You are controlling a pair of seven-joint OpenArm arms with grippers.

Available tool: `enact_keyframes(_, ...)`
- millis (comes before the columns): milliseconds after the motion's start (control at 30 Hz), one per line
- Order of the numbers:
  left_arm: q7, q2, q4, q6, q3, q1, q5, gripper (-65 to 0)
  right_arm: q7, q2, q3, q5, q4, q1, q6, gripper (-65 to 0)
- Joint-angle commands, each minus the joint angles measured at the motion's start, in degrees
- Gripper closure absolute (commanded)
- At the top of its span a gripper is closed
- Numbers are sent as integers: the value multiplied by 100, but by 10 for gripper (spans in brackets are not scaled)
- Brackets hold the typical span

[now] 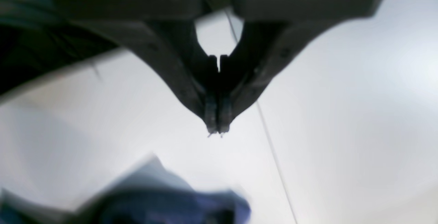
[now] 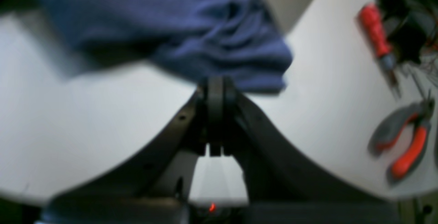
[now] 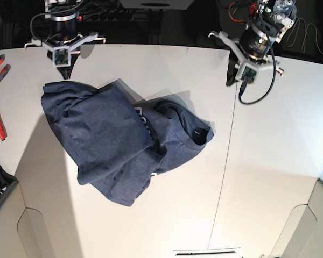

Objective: Layout the t-shirt on the table in an organized manner, then fold the t-shirt properly
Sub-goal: 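Lower the right gripper onto the crumpled blue t-shirt and grasp it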

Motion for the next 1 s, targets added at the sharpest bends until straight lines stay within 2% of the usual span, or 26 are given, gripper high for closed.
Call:
enact_keyframes(0,-92,7,92,15,-11,-133,57,0,157,70,17,-37,92,192,-39,0)
enact_keyframes(133,170,221,92,15,-11,-533,155,0,129,94,33,-52,87,909,-42,0)
enact_keyframes(200,240,341,92,13,-11,-619,155,-5,57,87,39,-295,81,1257,-48,0)
enact_keyframes(267,238,442,92,15,-11,-658,155,-117,-81,13,96,-645,59,1620,-118,0)
enact_keyframes(333,234,527,92,15,-11,-660,155,-189,-223,-103,190,-737,22,1991,-192,0)
enact_keyframes(467,238,713,92,15,-11,-656,155,-199,-542,-420,540,-734,-214,2691,-70,0)
enact_keyframes(533,238,778,92,17,-11,-658,155,-199,-741,-586,815,-715,-452,3036,426,0)
enact_keyframes(600,240,824,92,15,-11,-656,164,-199,-946,-721,1115,-485,-848,3414,1080,-156)
enact_keyframes(667,240,837,92,17,-9,-658,210,-199,-975,-796,1373,-63,-1445,3810,1401,-312)
enact_keyframes(700,240,837,90,17,-9,-658,245,-199,-984,-815,1480,101,-1810,4019,1521,-341)
enact_keyframes(800,240,835,90,17,-11,-660,345,-199,-1241,-841,1725,448,-2990,4647,1941,-344)
enact_keyframes(900,238,835,90,17,-11,-662,343,-199,-1622,-841,1812,800,-3936,5141,2612,-343)
enact_keyframes(967,238,837,90,17,-9,-669,343,-199,-1821,-844,1810,1012,-4376,5340,2916,-343)
